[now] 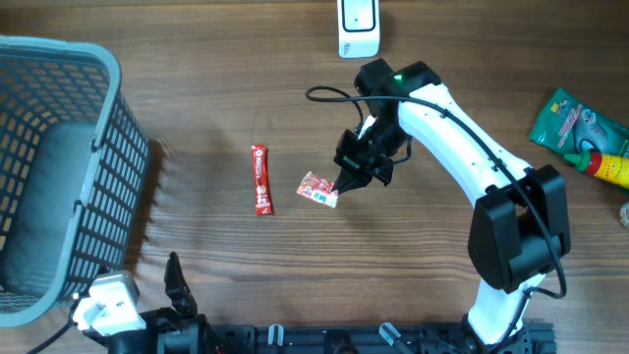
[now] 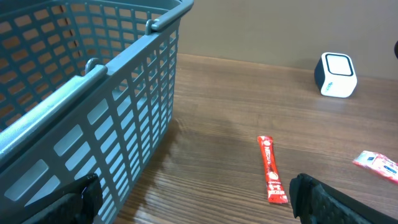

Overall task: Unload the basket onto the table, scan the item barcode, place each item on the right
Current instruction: 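Lift the Kleenex pack off the table, then hold the Kleenex pack in front of the scanner window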

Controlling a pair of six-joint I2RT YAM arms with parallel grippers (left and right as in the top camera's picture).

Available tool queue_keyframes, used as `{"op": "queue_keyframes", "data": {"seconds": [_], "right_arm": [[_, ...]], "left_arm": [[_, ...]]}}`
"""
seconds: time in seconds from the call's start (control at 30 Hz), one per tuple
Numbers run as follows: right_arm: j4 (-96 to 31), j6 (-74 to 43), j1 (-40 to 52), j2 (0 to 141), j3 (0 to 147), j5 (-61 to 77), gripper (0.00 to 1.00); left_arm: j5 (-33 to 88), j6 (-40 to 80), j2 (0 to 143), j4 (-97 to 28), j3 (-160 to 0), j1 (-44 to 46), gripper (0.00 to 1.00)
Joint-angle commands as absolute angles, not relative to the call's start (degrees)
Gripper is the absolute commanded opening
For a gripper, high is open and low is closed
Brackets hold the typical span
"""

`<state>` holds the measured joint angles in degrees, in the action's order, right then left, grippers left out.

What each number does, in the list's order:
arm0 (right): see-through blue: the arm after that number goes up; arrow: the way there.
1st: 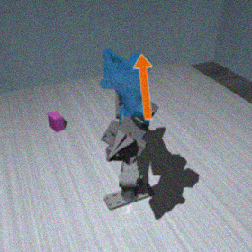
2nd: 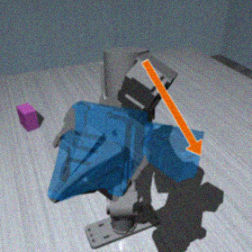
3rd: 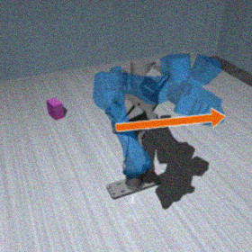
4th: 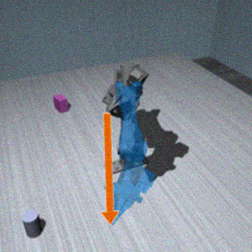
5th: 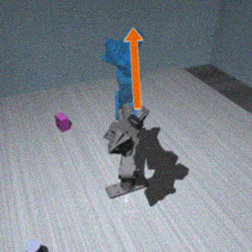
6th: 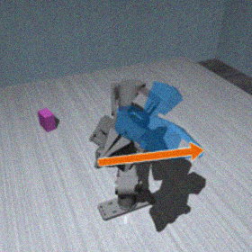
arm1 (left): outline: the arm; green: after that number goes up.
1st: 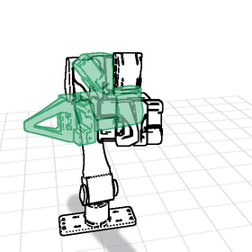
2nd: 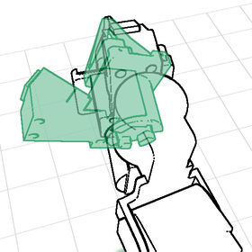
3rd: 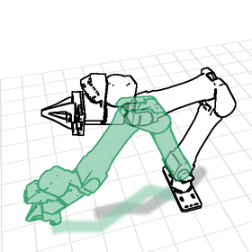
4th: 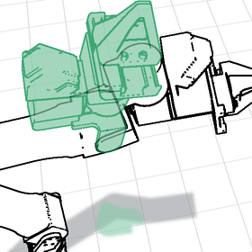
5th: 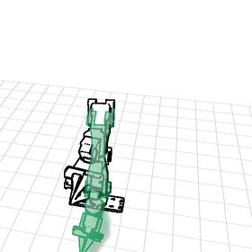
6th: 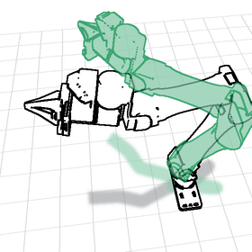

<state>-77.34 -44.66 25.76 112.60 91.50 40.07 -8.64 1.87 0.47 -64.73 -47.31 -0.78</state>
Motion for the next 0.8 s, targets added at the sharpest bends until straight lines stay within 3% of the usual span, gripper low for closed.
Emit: {"op": "queue_keyframes", "data": {"seconds": [0.0, 0.23, 0.47, 0.67, 0.77], "right_arm": [[-77.47, -43.44, 25.85, 111.85, 91.88, 41.21, 0.04], [-77.41, -43.07, 25.85, 111.85, 91.88, 31.75, 0.04], [-72.97, -29.36, 25.85, 103.26, 91.88, 30.72, 0.04], [-59.40, -34.76, 25.91, 84.64, 91.85, -7.66, 0.04], [-50.43, -34.44, 25.85, 85.69, 90.76, -12.27, 0.04]], "left_arm": [[-8.36, 2.20, 0.27, -64.60, -47.40, -1.04, 1.00], [-8.36, 2.20, 0.27, -64.58, -47.40, -1.04, 1.00], [-8.38, 2.20, 0.27, -64.58, -47.40, -1.04, 1.00], [-8.36, 2.20, 0.27, -64.60, -47.40, -1.02, 1.00], [-8.36, 2.20, 0.27, -64.58, -47.40, -1.04, 1.00]]}}
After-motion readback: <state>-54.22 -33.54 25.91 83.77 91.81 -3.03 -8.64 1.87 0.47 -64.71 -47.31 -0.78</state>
